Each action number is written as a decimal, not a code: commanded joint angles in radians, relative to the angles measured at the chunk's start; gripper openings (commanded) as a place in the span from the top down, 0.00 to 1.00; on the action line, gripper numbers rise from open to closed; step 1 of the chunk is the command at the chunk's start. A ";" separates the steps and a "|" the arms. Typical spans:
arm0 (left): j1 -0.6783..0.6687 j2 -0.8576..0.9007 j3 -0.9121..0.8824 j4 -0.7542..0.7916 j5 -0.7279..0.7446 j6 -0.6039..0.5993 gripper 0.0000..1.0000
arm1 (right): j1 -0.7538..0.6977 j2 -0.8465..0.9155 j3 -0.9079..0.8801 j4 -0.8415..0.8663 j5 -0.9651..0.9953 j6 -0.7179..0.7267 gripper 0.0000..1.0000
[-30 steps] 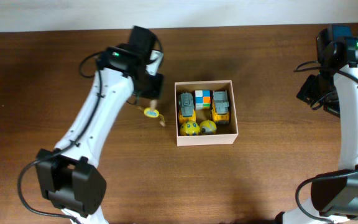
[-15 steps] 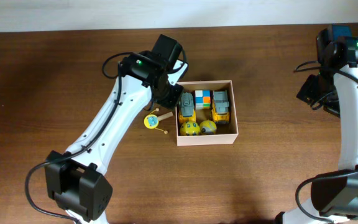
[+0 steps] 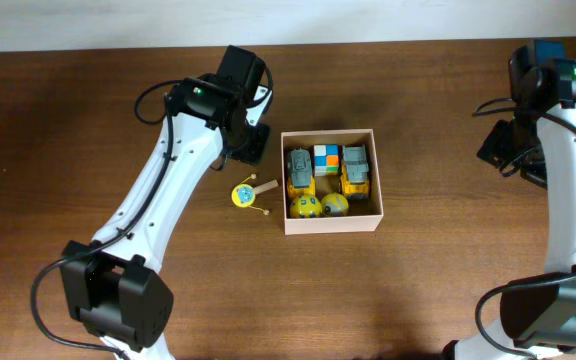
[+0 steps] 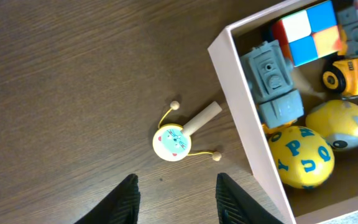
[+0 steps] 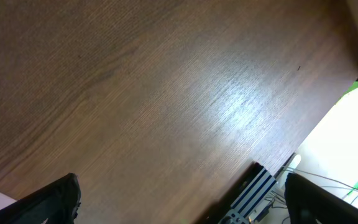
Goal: Pack container
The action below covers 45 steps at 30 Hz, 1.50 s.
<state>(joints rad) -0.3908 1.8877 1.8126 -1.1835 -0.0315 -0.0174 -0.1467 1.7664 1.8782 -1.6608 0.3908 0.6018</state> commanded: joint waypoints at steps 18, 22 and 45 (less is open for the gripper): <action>0.001 0.291 0.021 0.046 -0.013 0.326 0.59 | -0.004 -0.004 0.002 0.001 0.005 0.009 0.01; 0.001 0.291 0.021 0.073 -0.009 0.426 0.56 | -0.004 -0.004 0.002 0.000 0.005 0.009 0.01; 0.011 0.325 -0.010 0.073 -0.006 0.663 0.49 | -0.004 -0.004 0.002 0.001 0.005 0.009 0.01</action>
<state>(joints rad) -0.3893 2.2002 1.8194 -1.1137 -0.0341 0.6018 -0.1467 1.7668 1.8778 -1.6608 0.3912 0.6022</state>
